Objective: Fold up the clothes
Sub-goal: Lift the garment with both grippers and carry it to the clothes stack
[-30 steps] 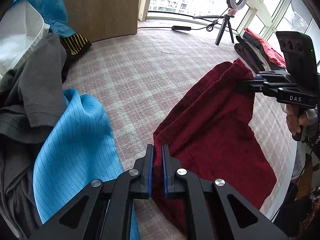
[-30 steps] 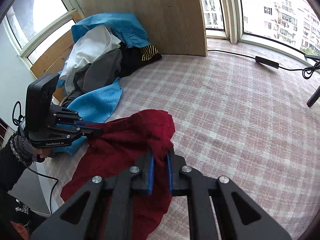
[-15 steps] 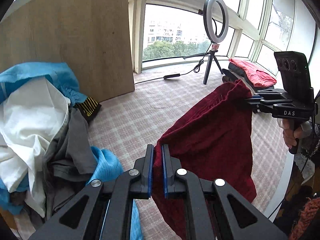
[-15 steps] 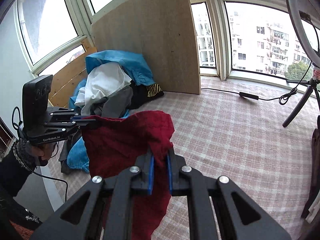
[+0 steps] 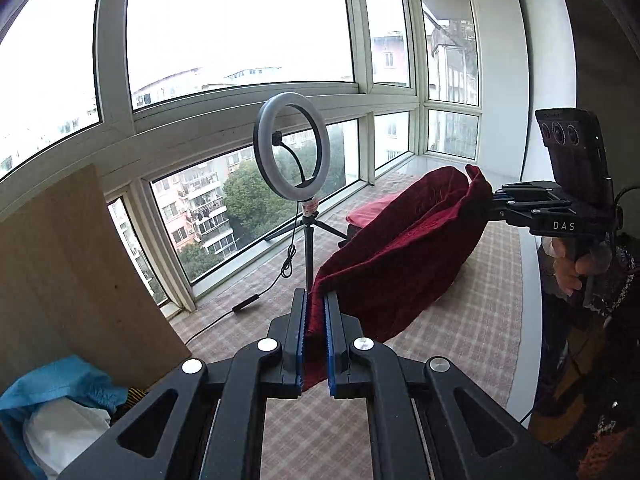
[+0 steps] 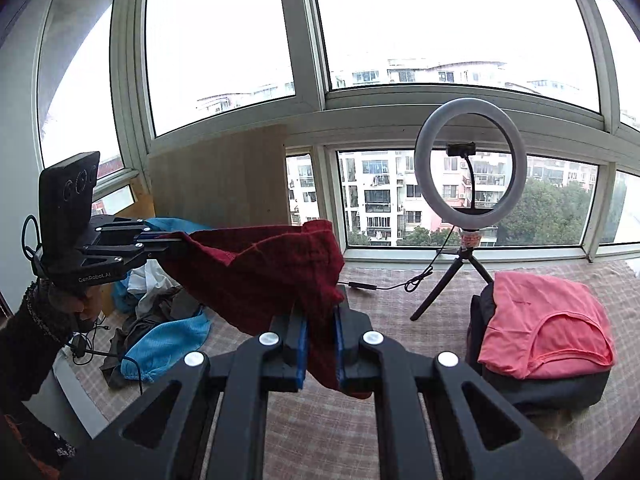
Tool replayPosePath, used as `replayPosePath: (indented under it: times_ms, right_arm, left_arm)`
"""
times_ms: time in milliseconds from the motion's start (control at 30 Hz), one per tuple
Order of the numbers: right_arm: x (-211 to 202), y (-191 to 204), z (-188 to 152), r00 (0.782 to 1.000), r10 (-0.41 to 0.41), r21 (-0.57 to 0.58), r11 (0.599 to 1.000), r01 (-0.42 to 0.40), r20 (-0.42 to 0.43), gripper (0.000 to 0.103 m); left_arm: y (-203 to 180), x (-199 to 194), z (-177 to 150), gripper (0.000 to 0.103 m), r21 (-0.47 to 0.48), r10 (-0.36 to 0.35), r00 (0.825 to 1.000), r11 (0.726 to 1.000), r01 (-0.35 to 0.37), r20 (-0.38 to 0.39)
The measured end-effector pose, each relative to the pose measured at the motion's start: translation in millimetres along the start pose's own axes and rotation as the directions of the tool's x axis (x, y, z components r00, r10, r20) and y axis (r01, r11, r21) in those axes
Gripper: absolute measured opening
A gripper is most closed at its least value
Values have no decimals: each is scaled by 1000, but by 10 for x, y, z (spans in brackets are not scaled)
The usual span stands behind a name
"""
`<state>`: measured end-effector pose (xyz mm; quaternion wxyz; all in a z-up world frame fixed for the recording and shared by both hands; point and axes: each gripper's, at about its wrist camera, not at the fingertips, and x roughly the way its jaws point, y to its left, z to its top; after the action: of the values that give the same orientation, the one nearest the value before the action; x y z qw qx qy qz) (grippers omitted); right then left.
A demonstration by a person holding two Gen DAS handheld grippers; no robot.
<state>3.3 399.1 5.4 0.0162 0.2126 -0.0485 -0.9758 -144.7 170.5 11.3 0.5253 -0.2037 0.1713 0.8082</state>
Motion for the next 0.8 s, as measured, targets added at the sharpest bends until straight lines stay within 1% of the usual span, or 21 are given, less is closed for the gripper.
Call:
replayPosePath:
  times_ms: [167, 267, 333, 433, 533, 633, 733, 800]
  right_arm:
    - [-649, -683, 47, 996, -85, 0, 996, 86, 32, 10]
    - [-927, -1159, 41, 992, -124, 2, 992, 124, 29, 10]
    - [-1085, -1469, 28, 990, -140, 4, 990, 140, 28, 10]
    - [-1162, -1922, 43, 987, -159, 11, 987, 158, 23, 10]
    - [-1135, -2314, 91, 987, -162, 12, 987, 162, 18, 10]
    - [-985, -2664, 175, 988, -154, 9, 988, 154, 12, 10]
    - [-689, -2977, 264, 991, -131, 3, 991, 131, -4, 10]
    - [-414, -3180, 326, 992, -128, -7, 992, 128, -21, 10]
  left_arm:
    - [-725, 493, 537, 7, 41, -64, 998, 997, 63, 20]
    - [-1138, 815, 817, 7, 60, -88, 996, 995, 86, 35]
    - [-1351, 1050, 985, 7, 68, -99, 994, 993, 96, 43]
    - [-1560, 1382, 1195, 7, 58, -122, 992, 991, 119, 45]
    - [-1694, 1703, 1370, 7, 57, -126, 991, 991, 124, 34]
    - [-1679, 2000, 1502, 7, 51, -123, 992, 991, 122, 11]
    - [-1551, 2331, 1613, 7, 26, -119, 993, 993, 119, -15]
    - [-1429, 2611, 1682, 7, 16, -104, 994, 994, 105, -42]
